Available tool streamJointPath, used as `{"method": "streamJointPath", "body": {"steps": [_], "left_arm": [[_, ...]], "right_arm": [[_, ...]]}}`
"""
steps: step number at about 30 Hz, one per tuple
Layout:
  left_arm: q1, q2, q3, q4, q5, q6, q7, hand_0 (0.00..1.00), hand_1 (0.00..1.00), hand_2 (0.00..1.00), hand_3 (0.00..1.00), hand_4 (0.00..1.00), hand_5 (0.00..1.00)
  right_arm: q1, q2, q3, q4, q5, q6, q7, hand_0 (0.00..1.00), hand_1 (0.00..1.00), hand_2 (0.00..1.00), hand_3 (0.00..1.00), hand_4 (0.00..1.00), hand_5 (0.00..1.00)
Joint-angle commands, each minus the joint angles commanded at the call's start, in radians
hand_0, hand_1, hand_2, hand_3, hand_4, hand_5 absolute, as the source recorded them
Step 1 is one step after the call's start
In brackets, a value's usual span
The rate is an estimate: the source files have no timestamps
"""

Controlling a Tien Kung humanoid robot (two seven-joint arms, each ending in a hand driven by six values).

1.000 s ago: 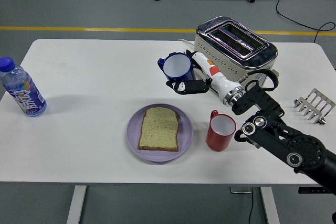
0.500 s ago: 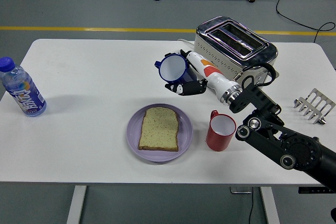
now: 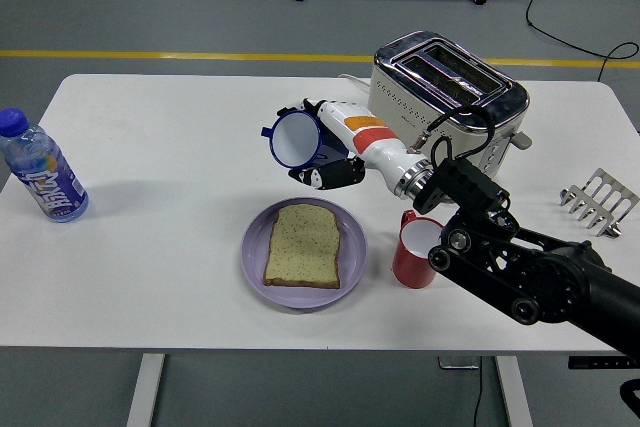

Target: Pick up the cup,pour liquid into bread,place the cup on the desk

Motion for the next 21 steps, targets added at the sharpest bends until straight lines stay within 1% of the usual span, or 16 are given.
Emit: {"method": "streamJointPath", "body": {"steps": [7, 16, 21], "left_arm": [[-0.001, 0.001, 0.003, 0.000, -0.007, 0.000, -0.003, 0.690, 0.756, 0.773, 0.611, 0.396, 0.998], [-0.001, 0.001, 0.003, 0.000, -0.007, 0.001, -0.001, 0.690, 0.756, 0.773, 0.611, 0.396, 0.998], [-0.002, 0.001, 0.002, -0.001, -0.007, 0.001, 0.000, 0.690, 0.756, 0.773, 0.611, 0.396, 0.998]], "right_arm": [[0.019, 0.001, -0.012, -0.014, -0.071, -0.023, 0.015, 0.418, 0.430, 0.541, 0.592, 0.739, 0.005], [0.028, 0.000, -0.024, -0.031, -0.143, -0.052, 0.018, 0.418, 0.428, 0.541, 0.590, 0.739, 0.007], [0.031, -0.002, -0.028, -0.047, -0.203, -0.082, 0.032, 0.418, 0.424, 0.541, 0.590, 0.737, 0.006]]}}
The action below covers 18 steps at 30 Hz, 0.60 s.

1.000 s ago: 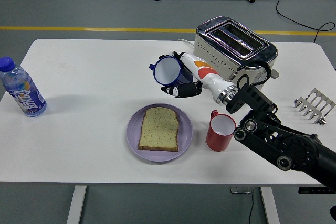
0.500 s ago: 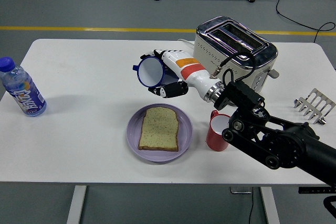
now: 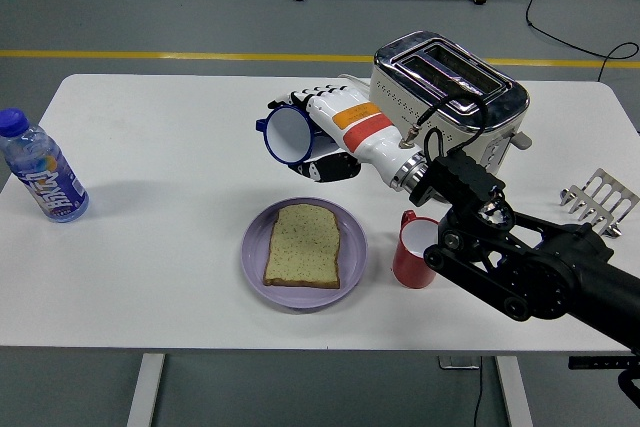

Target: Pick up the cup,pour liquid into bread,place the cup on the desk

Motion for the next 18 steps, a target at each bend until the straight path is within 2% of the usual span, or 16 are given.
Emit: {"method": "streamJointPath", "body": {"steps": [11, 18], "left_arm": [[0.000, -0.001, -0.003, 0.000, 0.005, 0.002, 0.002, 0.690, 0.756, 0.773, 0.611, 0.396, 0.998], [0.004, -0.002, -0.016, -0.001, 0.025, 0.007, 0.009, 0.690, 0.756, 0.773, 0.611, 0.396, 0.998]], "right_arm": [[0.033, -0.021, -0.054, -0.042, -0.078, -0.093, 0.059, 0.418, 0.425, 0.541, 0.589, 0.735, 0.003], [0.083, -0.047, -0.144, -0.054, -0.102, -0.175, 0.039, 0.417, 0.424, 0.542, 0.588, 0.731, 0.002]]}}
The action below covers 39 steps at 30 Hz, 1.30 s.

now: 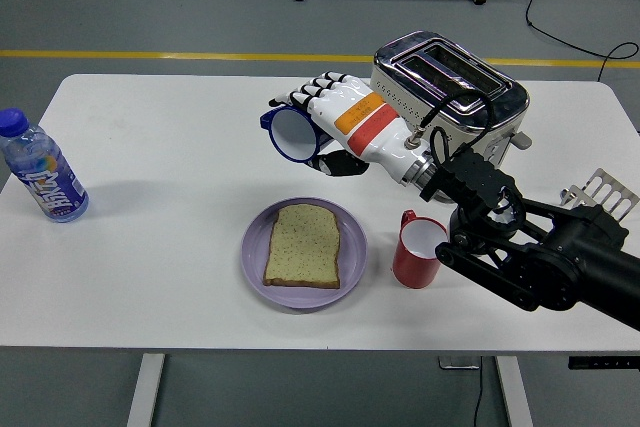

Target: Pick up the cup,pour liquid into bread,place the cup on the desk

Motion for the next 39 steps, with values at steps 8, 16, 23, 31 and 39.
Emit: {"method": "streamJointPath", "body": {"steps": [8, 16, 23, 31, 39], "left_arm": [[0.003, -0.001, -0.007, -0.001, 0.012, 0.002, 0.004, 0.690, 0.756, 0.773, 0.611, 0.396, 0.998], [0.006, -0.002, -0.014, -0.001, 0.022, 0.004, 0.008, 0.690, 0.756, 0.773, 0.611, 0.396, 0.998], [0.006, -0.002, -0.007, -0.001, 0.012, 0.002, 0.005, 0.690, 0.756, 0.773, 0.611, 0.396, 0.998], [0.004, -0.003, 0.001, -0.001, -0.002, 0.000, 0.002, 0.690, 0.756, 0.773, 0.611, 0.396, 0.998], [0.004, -0.003, 0.008, -0.001, -0.012, -0.001, -0.001, 0.690, 0.756, 0.773, 0.611, 0.396, 0.998]], "right_arm": [[0.033, -0.022, -0.030, -0.014, -0.013, -0.025, -0.006, 0.419, 0.425, 0.544, 0.585, 0.717, 0.002], [0.061, -0.043, -0.076, -0.019, -0.025, -0.034, 0.011, 0.422, 0.430, 0.545, 0.583, 0.711, 0.002], [0.077, -0.050, -0.115, -0.021, -0.037, -0.034, 0.013, 0.423, 0.436, 0.546, 0.580, 0.702, 0.002], [0.083, -0.046, -0.134, -0.026, -0.040, -0.034, 0.018, 0.424, 0.437, 0.547, 0.577, 0.695, 0.002], [0.083, -0.044, -0.147, -0.042, -0.048, -0.034, 0.028, 0.427, 0.444, 0.550, 0.573, 0.676, 0.002]]}}
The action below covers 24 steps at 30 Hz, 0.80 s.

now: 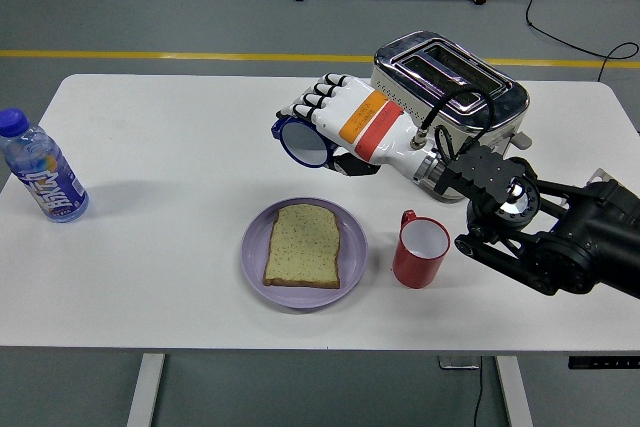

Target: Pick up the cup,pour liquid into bread,place the cup on the desk

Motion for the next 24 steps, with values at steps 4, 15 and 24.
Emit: {"method": "streamJointPath", "body": {"steps": [4, 15, 24], "left_arm": [[0.000, 0.000, 0.000, 0.000, 0.000, 0.000, 0.000, 0.690, 0.756, 0.773, 0.611, 0.396, 0.998], [0.000, -0.001, 0.004, -0.001, -0.005, -0.001, -0.001, 0.690, 0.756, 0.773, 0.611, 0.396, 0.998], [0.000, -0.002, 0.004, 0.000, -0.006, -0.001, -0.001, 0.690, 0.756, 0.773, 0.611, 0.396, 0.998]], "right_arm": [[0.000, 0.001, -0.004, 0.001, -0.003, 0.000, 0.005, 0.427, 0.444, 0.550, 0.573, 0.676, 0.002], [0.002, 0.003, -0.018, -0.007, -0.010, 0.000, 0.016, 0.446, 0.454, 0.554, 0.569, 0.653, 0.002], [-0.004, 0.007, -0.020, -0.014, 0.009, 0.000, 0.031, 0.457, 0.458, 0.555, 0.567, 0.646, 0.002]]}}
